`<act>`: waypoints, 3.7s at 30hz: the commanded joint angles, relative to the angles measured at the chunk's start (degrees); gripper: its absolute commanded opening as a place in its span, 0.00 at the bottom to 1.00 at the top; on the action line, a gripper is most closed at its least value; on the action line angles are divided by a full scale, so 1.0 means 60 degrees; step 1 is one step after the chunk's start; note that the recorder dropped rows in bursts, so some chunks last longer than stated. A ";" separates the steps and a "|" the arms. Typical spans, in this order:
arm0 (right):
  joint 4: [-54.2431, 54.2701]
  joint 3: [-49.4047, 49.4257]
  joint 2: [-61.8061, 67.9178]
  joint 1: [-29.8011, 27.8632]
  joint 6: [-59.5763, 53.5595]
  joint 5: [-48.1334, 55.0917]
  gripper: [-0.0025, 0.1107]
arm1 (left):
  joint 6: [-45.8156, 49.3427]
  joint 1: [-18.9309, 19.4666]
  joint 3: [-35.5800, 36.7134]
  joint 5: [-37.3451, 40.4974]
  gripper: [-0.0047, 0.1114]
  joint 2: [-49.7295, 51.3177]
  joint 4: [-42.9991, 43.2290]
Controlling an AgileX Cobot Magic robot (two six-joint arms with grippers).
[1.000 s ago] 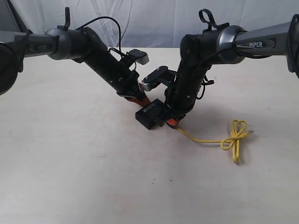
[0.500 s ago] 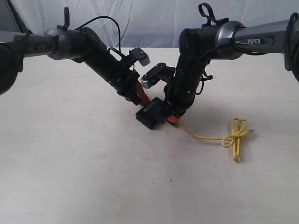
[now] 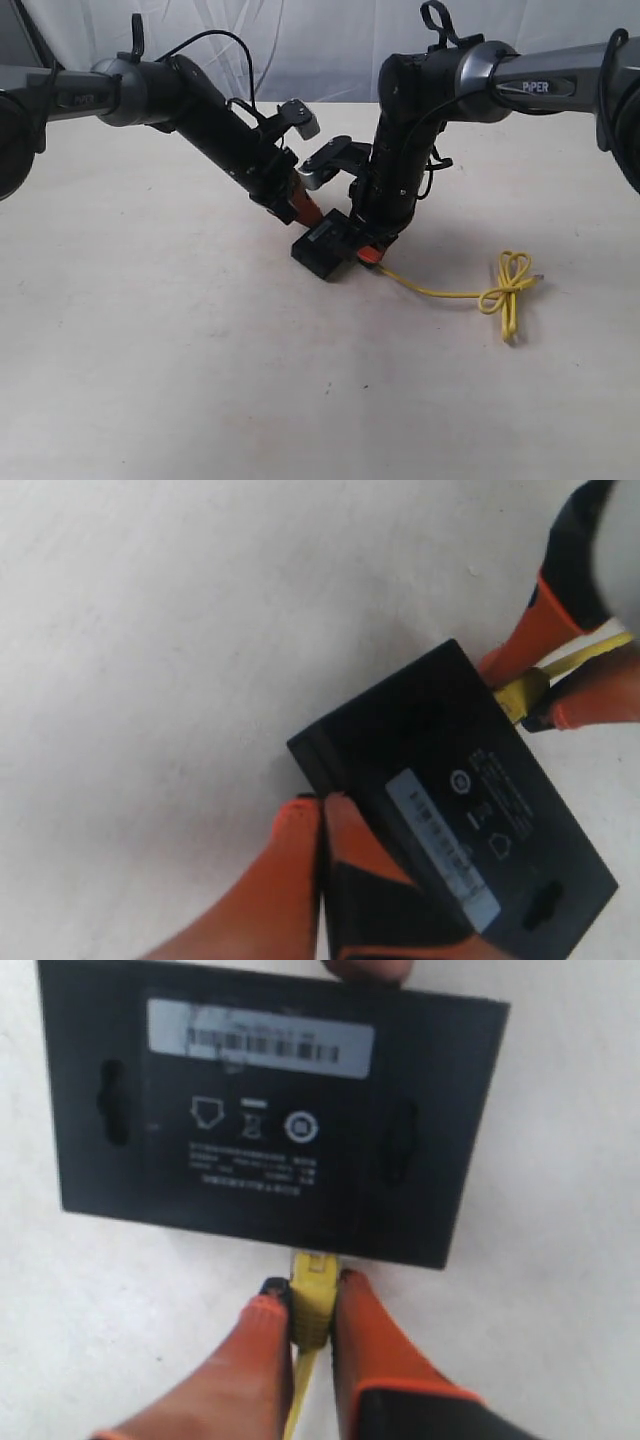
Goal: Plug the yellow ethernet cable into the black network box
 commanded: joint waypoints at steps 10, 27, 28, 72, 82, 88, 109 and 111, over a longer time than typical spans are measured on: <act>0.0192 -0.0232 -0.0059 0.0018 -0.0082 0.0074 0.01 | -0.0733 0.0235 -0.0020 0.0737 0.04 -0.0117 0.0133; 0.0995 -0.0232 -0.0059 0.0018 -0.2261 0.0930 0.01 | -0.2572 0.1259 -0.0020 0.0476 0.04 -0.0576 0.1661; 0.1011 -0.0232 -0.0040 0.0018 -0.2316 0.0946 0.01 | -0.2782 0.1298 -0.0020 0.0451 0.04 -0.0652 0.1785; -0.3359 -0.0232 -0.1999 -0.0105 0.1801 0.0933 0.02 | -0.7488 0.1363 0.2292 -0.0876 0.04 -0.5210 0.5483; -0.3113 0.1645 -0.4187 -0.2520 0.3354 0.0625 0.02 | -0.8995 0.1363 0.4929 -0.2067 0.04 -0.7948 0.7291; -0.3074 0.3292 -0.6026 -0.3796 0.3776 -0.0584 0.02 | -0.9524 0.1363 0.5792 -0.2692 0.04 -0.9162 0.7829; -0.2013 0.8026 -1.2484 -0.4381 0.4270 -0.5882 0.02 | -1.0223 0.1363 0.9601 -0.5989 0.04 -1.4131 0.7894; -0.2013 0.8376 -1.2999 -0.4381 0.4270 -0.6380 0.02 | -1.0223 0.1363 0.9989 -0.6295 0.04 -1.4545 0.7798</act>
